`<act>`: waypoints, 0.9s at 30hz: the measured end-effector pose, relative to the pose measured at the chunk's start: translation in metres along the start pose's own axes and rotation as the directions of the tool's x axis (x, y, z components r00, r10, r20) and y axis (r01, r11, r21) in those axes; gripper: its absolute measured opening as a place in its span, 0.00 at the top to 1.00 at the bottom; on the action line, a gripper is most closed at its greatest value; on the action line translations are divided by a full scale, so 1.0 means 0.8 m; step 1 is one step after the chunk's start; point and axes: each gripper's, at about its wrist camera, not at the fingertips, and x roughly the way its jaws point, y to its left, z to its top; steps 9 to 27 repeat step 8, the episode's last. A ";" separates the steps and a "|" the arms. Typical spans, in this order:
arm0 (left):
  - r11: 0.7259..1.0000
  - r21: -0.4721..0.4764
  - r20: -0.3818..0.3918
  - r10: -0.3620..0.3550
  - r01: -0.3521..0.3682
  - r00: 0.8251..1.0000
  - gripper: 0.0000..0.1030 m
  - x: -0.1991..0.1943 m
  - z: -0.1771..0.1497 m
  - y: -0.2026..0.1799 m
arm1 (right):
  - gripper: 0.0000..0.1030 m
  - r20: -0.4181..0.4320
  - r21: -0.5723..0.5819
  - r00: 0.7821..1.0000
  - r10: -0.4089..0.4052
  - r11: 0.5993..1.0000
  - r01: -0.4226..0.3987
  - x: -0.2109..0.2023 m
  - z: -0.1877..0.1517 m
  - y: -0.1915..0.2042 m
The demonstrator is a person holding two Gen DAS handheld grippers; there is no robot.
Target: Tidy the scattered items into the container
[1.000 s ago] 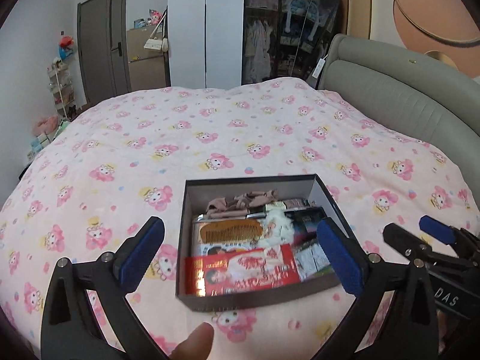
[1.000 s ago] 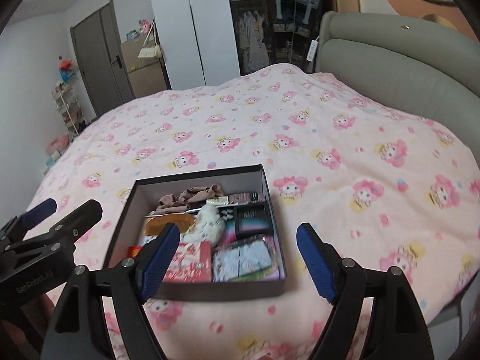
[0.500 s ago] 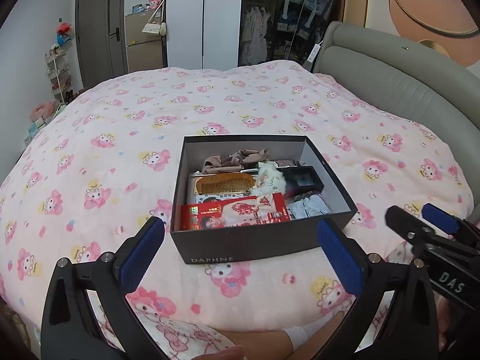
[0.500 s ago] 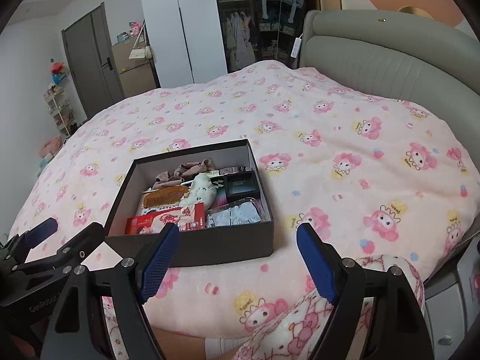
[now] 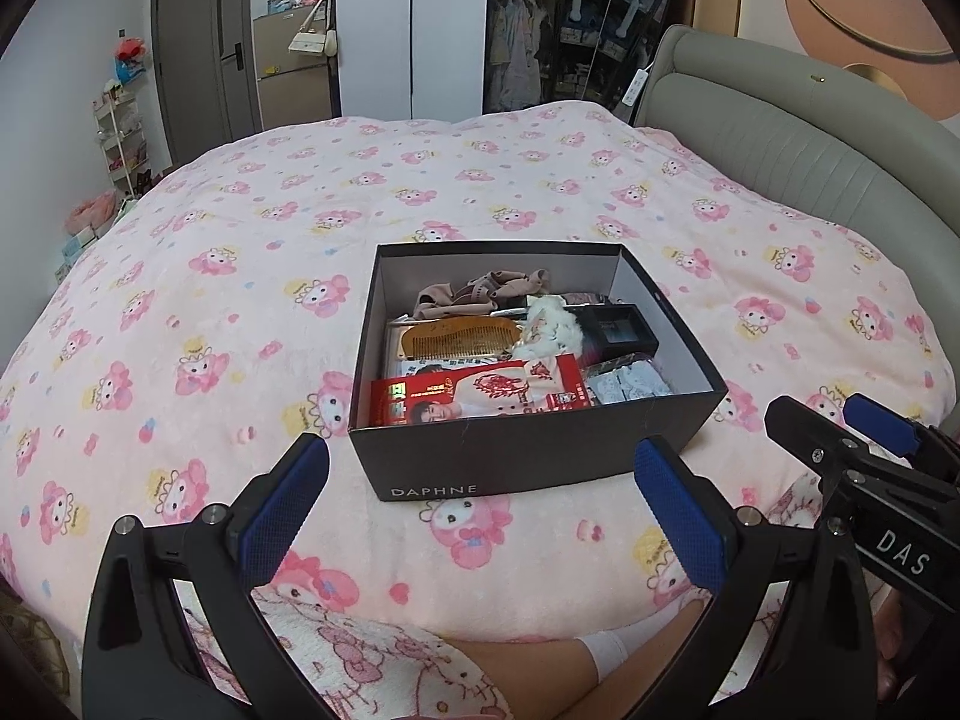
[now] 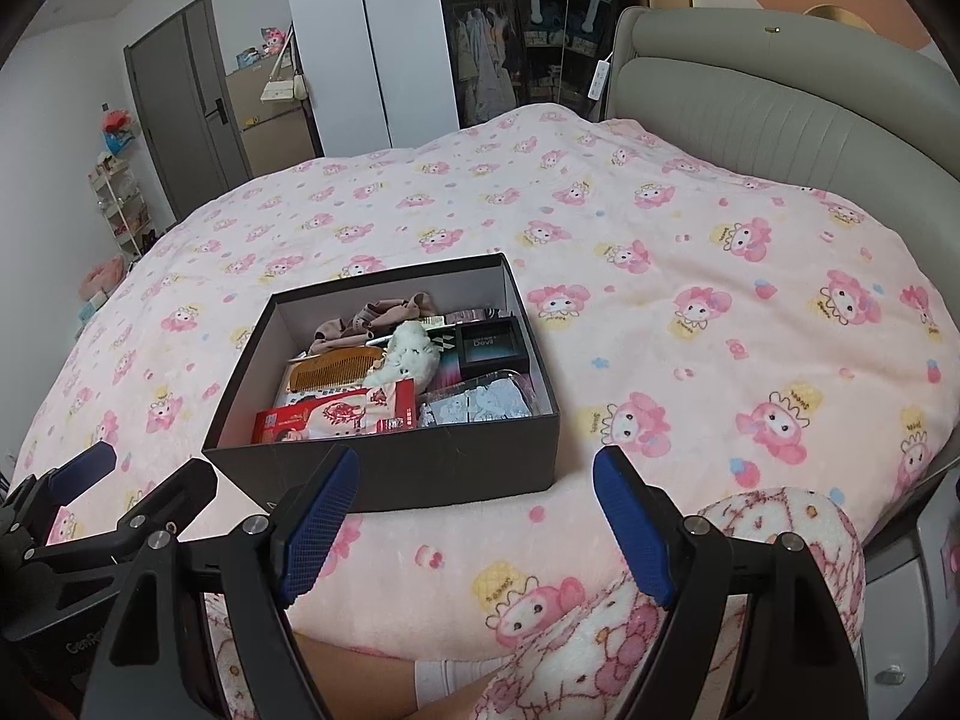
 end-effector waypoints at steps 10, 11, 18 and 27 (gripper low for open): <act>1.000 -0.004 -0.015 -0.004 0.004 1.000 0.00 0.007 -0.001 0.006 | 0.24 -0.012 -0.010 1.000 0.004 1.000 -0.004 0.005 -0.001 0.006; 1.000 -0.004 -0.015 -0.004 0.004 1.000 0.00 0.007 -0.001 0.006 | 0.24 -0.012 -0.010 1.000 0.004 1.000 -0.004 0.005 -0.001 0.006; 1.000 -0.004 -0.015 -0.004 0.004 1.000 0.00 0.007 -0.001 0.006 | 0.24 -0.012 -0.010 1.000 0.004 1.000 -0.004 0.005 -0.001 0.006; 1.000 -0.004 -0.015 -0.004 0.004 1.000 0.00 0.007 -0.001 0.006 | 0.24 -0.012 -0.010 1.000 0.004 1.000 -0.004 0.005 -0.001 0.006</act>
